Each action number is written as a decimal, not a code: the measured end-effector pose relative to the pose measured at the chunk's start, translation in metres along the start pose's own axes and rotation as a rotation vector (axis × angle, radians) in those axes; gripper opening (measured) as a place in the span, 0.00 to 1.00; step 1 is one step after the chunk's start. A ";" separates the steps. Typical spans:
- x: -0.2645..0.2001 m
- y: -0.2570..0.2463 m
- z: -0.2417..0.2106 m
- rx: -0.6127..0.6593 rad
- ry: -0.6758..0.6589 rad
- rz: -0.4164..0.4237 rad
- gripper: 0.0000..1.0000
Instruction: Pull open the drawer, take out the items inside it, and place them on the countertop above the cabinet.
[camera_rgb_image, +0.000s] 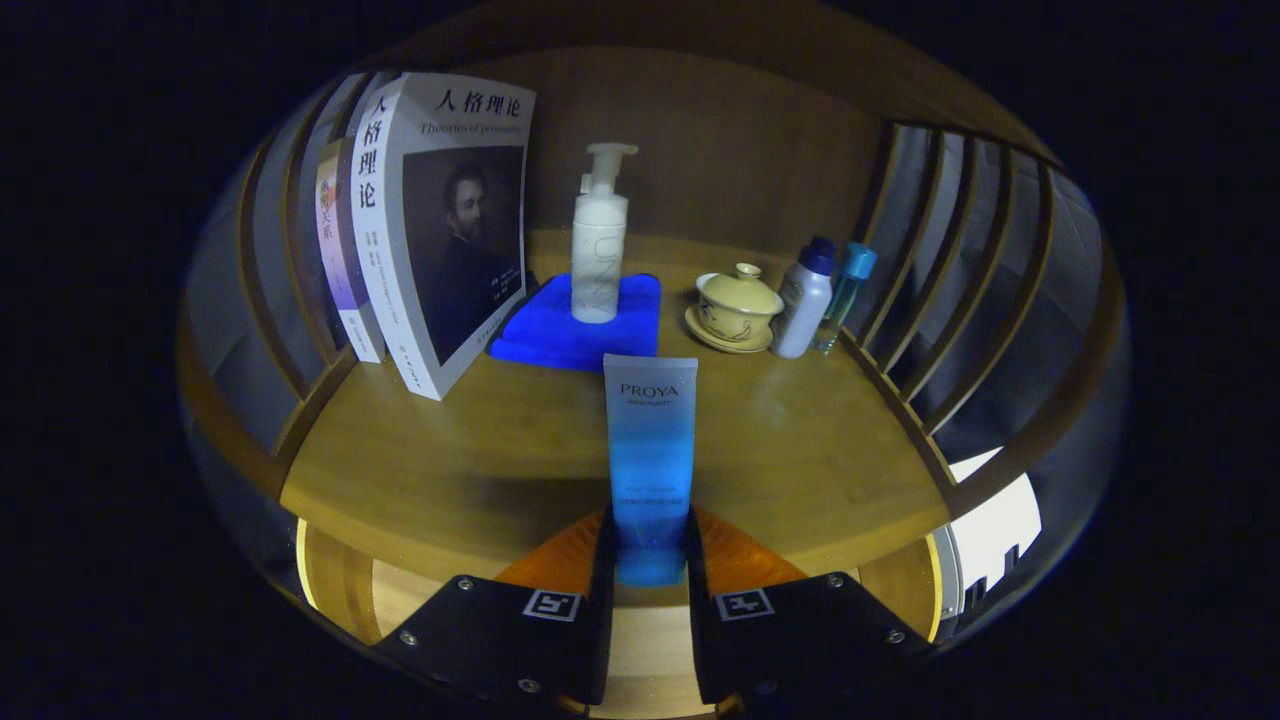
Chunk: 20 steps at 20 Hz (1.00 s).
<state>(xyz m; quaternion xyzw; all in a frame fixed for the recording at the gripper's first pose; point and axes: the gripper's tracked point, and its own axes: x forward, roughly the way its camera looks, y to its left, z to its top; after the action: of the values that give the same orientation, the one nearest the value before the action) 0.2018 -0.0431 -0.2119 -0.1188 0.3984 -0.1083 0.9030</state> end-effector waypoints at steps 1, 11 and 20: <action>0.004 -0.001 -0.003 -0.010 0.009 0.001 0.35; -0.007 0.006 0.018 0.195 -0.161 0.157 0.83; -0.125 -0.001 0.016 0.107 -0.429 0.130 0.95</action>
<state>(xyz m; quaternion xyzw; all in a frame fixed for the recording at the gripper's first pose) 0.1314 -0.0054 -0.1140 -0.0653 0.1981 -0.0431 0.9771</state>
